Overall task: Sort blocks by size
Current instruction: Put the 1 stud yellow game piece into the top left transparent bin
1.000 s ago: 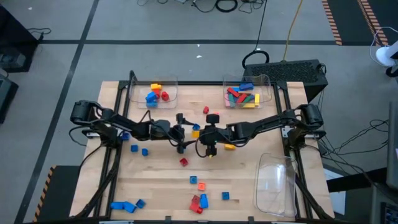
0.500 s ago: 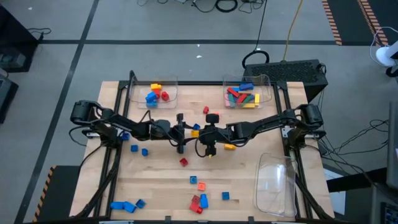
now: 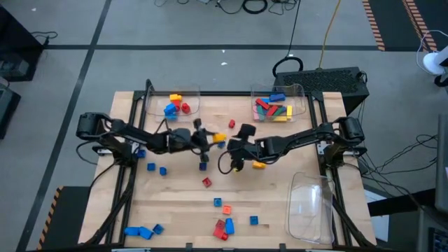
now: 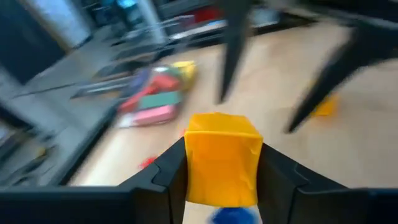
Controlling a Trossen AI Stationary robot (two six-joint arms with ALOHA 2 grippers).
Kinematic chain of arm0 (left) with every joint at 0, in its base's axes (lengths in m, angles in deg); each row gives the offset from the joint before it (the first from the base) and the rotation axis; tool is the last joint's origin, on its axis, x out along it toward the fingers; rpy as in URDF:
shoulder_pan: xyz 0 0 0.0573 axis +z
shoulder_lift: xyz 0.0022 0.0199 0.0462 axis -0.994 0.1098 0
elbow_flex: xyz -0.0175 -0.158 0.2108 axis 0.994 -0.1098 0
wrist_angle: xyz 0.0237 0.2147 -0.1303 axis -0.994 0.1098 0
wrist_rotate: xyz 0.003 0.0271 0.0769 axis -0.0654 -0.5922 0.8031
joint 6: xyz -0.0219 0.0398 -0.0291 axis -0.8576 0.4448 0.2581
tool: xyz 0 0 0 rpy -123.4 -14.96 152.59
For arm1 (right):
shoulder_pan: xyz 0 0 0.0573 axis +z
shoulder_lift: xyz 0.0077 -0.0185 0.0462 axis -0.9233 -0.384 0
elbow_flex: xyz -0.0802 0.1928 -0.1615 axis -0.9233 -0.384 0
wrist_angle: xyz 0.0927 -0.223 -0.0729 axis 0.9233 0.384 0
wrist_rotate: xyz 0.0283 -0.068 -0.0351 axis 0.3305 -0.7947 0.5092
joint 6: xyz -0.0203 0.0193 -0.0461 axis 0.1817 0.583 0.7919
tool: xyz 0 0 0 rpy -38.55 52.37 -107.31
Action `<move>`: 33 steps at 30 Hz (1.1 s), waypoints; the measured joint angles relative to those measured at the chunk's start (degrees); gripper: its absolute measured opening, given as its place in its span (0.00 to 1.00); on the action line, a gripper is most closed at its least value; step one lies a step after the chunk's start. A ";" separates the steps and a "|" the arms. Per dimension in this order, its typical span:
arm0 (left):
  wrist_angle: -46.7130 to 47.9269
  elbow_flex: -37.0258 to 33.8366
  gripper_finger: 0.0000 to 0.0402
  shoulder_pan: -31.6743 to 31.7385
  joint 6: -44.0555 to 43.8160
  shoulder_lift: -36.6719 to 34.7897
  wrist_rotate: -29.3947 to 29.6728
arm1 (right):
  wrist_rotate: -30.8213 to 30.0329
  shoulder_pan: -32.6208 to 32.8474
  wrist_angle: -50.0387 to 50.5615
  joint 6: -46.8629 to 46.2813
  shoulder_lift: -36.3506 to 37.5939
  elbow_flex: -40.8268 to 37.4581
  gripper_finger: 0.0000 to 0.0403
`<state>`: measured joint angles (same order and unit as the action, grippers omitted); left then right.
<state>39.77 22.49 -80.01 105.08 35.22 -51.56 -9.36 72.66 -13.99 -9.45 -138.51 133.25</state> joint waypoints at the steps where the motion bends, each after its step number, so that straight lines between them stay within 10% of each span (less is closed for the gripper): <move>1: 0.97 0.00 0.36 0.95 0.00 -0.84 1.26 | -1.06 -0.07 1.53 -1.52 0.03 0.00 0.62; 19: 19.02 0.00 0.35 29.12 -9.40 -11.15 5.69 | -0.16 1.70 6.09 -16.43 0.06 -6.75 0.61; 33: 23.84 0.00 0.45 37.65 -21.07 -11.15 4.99 | 7.83 6.48 9.49 -11.74 10.31 -6.80 0.61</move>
<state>63.61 22.49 -42.36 84.01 24.07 -46.57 -1.53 79.14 -4.49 -21.19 -128.20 126.46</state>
